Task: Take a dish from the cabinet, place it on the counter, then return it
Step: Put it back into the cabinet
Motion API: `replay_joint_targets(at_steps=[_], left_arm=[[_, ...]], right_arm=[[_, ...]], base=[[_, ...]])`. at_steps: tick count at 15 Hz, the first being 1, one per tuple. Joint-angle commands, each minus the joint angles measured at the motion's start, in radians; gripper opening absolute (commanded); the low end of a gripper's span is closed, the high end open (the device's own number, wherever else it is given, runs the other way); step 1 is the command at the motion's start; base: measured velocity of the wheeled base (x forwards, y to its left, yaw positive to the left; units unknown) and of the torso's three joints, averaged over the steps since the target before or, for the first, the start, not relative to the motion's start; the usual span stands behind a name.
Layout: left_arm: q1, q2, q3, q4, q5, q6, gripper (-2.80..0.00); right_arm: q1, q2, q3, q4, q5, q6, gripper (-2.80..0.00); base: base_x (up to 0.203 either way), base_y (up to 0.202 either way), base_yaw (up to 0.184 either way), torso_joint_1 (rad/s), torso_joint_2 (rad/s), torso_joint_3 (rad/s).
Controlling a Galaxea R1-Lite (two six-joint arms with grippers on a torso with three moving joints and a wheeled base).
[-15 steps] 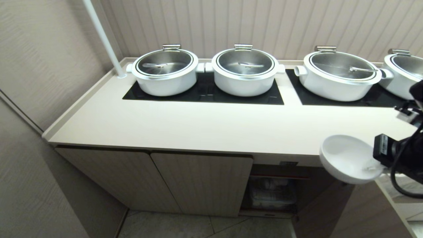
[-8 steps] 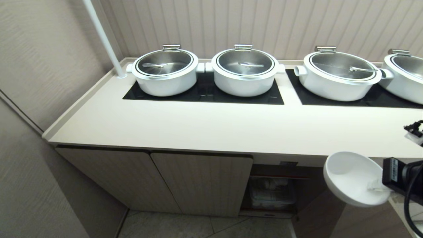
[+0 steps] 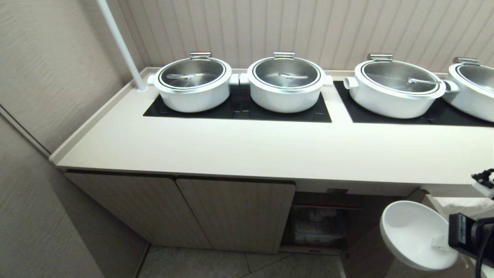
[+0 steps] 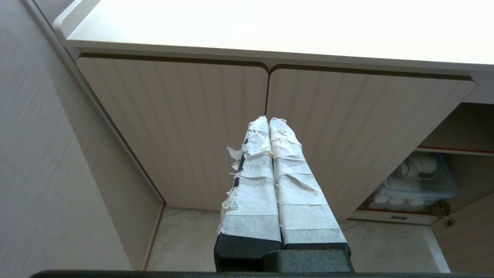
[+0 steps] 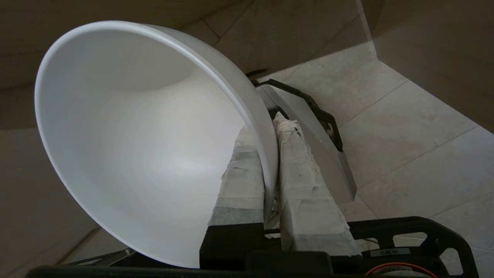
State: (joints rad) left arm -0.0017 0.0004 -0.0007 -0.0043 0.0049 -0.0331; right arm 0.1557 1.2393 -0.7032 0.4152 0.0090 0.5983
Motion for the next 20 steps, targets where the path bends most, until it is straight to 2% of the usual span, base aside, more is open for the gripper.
replay_joint_targets(at_steps=[1,3,8,13,15,17,20], left_arm=[[0.0,0.0,0.0,0.0,0.0,-0.001,-2.8],[0.0,0.0,-0.001,0.0,0.001,-0.001,-2.8],[0.001,0.0,0.0,0.0,0.001,-0.001,-2.8],[0.0,0.0,-0.001,0.0,0.0,-0.001,-2.8],[0.0,0.0,-0.001,0.0,0.001,-0.001,-2.8],[0.0,0.0,-0.001,0.0,0.001,-0.001,-2.8],[0.0,0.0,-0.001,0.0,0.001,-0.001,-2.8]], right_arm=[[0.001,-0.022,0.067,-0.019,0.001,0.003,-2.8],[0.006,-0.028,0.127,-0.094,0.0,0.001,-2.8],[0.005,-0.041,0.287,-0.259,-0.034,-0.07,-2.8],[0.005,-0.087,0.294,-0.274,-0.046,-0.108,-2.8],[0.005,-0.116,0.294,-0.276,-0.06,-0.176,-2.8],[0.005,-0.15,0.273,-0.275,-0.031,-0.252,-2.8],[0.005,-0.161,0.254,-0.271,0.011,-0.272,-2.8]], base=[[0.0,0.0,0.0,0.0,0.0,0.0],[0.0,0.0,0.0,0.0,0.0,0.0],[0.0,0.0,0.0,0.0,0.0,0.0],[0.0,0.0,0.0,0.0,0.0,0.0],[0.0,0.0,0.0,0.0,0.0,0.0],[0.0,0.0,0.0,0.0,0.0,0.0],[0.0,0.0,0.0,0.0,0.0,0.0]])
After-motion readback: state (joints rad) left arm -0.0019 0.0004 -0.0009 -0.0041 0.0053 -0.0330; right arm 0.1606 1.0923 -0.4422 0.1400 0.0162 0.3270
